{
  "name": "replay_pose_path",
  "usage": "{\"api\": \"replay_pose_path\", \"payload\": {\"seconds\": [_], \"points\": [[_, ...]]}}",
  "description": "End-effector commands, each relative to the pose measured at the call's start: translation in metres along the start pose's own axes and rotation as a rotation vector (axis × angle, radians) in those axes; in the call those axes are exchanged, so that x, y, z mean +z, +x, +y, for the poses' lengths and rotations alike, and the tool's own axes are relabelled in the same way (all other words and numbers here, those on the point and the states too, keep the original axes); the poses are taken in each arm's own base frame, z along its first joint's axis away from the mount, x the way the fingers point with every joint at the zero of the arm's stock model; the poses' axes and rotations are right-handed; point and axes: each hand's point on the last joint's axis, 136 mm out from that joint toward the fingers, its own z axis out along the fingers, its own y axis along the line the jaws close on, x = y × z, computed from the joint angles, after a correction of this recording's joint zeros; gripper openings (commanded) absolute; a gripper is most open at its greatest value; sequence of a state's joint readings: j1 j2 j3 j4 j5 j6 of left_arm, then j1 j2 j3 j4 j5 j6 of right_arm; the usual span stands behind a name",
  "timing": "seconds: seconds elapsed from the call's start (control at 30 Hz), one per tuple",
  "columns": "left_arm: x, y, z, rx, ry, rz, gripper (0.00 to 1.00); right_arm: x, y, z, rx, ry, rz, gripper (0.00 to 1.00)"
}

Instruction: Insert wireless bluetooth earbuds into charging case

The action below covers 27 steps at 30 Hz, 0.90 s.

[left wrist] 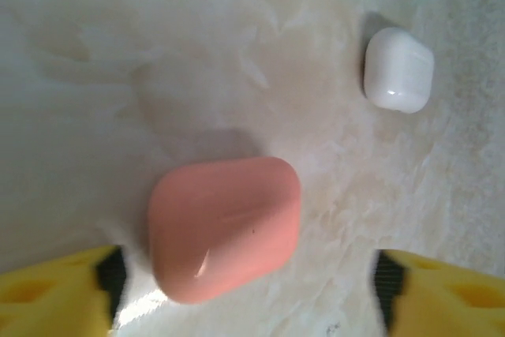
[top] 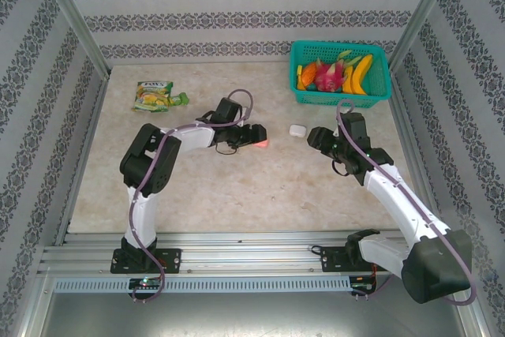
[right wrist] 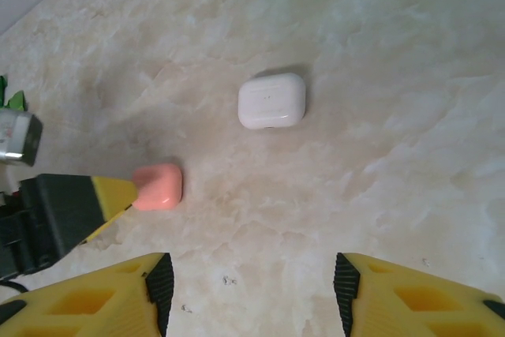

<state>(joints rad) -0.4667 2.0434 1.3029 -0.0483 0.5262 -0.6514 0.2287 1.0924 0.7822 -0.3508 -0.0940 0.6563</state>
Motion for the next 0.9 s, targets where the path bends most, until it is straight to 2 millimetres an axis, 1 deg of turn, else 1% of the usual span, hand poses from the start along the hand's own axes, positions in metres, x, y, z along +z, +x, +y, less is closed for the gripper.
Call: {"api": "replay_pose_path", "payload": {"seconds": [0.0, 0.1, 0.17, 0.2, 0.23, 0.3, 0.37, 0.4, 0.47, 0.5, 0.57, 0.6, 0.63, 0.67, 0.7, 0.73, 0.77, 0.8, 0.83, 0.87], "points": [[-0.028, 0.001, 0.032, -0.043, -0.121, -0.006, 1.0, -0.008, -0.003, -0.002, 0.009, 0.0, -0.012, 0.62], [-0.056, -0.005, 0.039, -0.033, -0.162, -0.038, 1.0, -0.014, -0.004, -0.005, 0.004, 0.007, -0.016, 0.72], [-0.082, -0.012, 0.041, -0.014, -0.194, -0.072, 1.0, -0.02, -0.007, -0.011, 0.001, 0.02, -0.033, 0.87], [-0.094, -0.015, 0.042, 0.0, -0.212, -0.094, 1.0, -0.022, -0.008, -0.014, -0.001, 0.027, -0.042, 0.93], [-0.111, -0.02, 0.042, 0.023, -0.238, -0.128, 1.0, -0.025, -0.011, -0.017, -0.005, 0.037, -0.057, 0.98], [-0.143, -0.03, 0.04, 0.08, -0.292, -0.204, 1.0, -0.03, -0.02, -0.028, -0.024, 0.086, -0.097, 0.98], [-0.179, -0.041, 0.041, 0.15, -0.366, -0.313, 1.0, -0.032, -0.029, -0.044, -0.048, 0.176, -0.145, 0.98], [-0.192, -0.043, 0.042, 0.181, -0.399, -0.358, 1.0, -0.032, -0.033, -0.05, -0.065, 0.213, -0.167, 0.98], [-0.224, -0.051, 0.042, 0.281, -0.467, -0.502, 1.0, -0.031, -0.044, -0.067, -0.122, 0.306, -0.227, 0.98], [-0.236, -0.052, 0.042, 0.34, -0.494, -0.56, 1.0, -0.031, -0.048, -0.075, -0.142, 0.348, -0.261, 0.98], [-0.259, -0.049, 0.052, 0.451, -0.586, -0.683, 1.0, -0.029, -0.059, -0.087, -0.197, 0.411, -0.36, 0.98], [-0.268, -0.048, 0.057, 0.491, -0.63, -0.728, 1.0, -0.029, -0.063, -0.092, -0.217, 0.432, -0.397, 0.98], [-0.273, -0.044, 0.067, 0.523, -0.681, -0.756, 1.0, -0.027, -0.067, -0.096, -0.245, 0.453, -0.428, 0.98], [-0.278, -0.041, 0.078, 0.546, -0.727, -0.772, 1.0, -0.025, -0.069, -0.1, -0.27, 0.473, -0.44, 0.98], [-0.278, -0.039, 0.089, 0.554, -0.759, -0.775, 1.0, -0.022, -0.071, -0.104, -0.284, 0.49, -0.443, 0.98], [-0.277, -0.037, 0.103, 0.557, -0.791, -0.772, 1.0, -0.017, -0.073, -0.109, -0.287, 0.5, -0.445, 0.98], [-0.271, -0.035, 0.117, 0.552, -0.815, -0.754, 1.0, -0.011, -0.073, -0.113, -0.289, 0.507, -0.44, 0.98], [-0.267, -0.035, 0.128, 0.539, -0.831, -0.742, 1.0, -0.004, -0.073, -0.116, -0.297, 0.508, -0.433, 0.98], [-0.259, -0.032, 0.14, 0.532, -0.843, -0.723, 1.0, 0.003, -0.072, -0.119, -0.309, 0.509, -0.426, 0.98], [-0.254, -0.031, 0.147, 0.533, -0.849, -0.734, 1.0, 0.01, -0.07, -0.122, -0.325, 0.509, -0.426, 0.98]]}}
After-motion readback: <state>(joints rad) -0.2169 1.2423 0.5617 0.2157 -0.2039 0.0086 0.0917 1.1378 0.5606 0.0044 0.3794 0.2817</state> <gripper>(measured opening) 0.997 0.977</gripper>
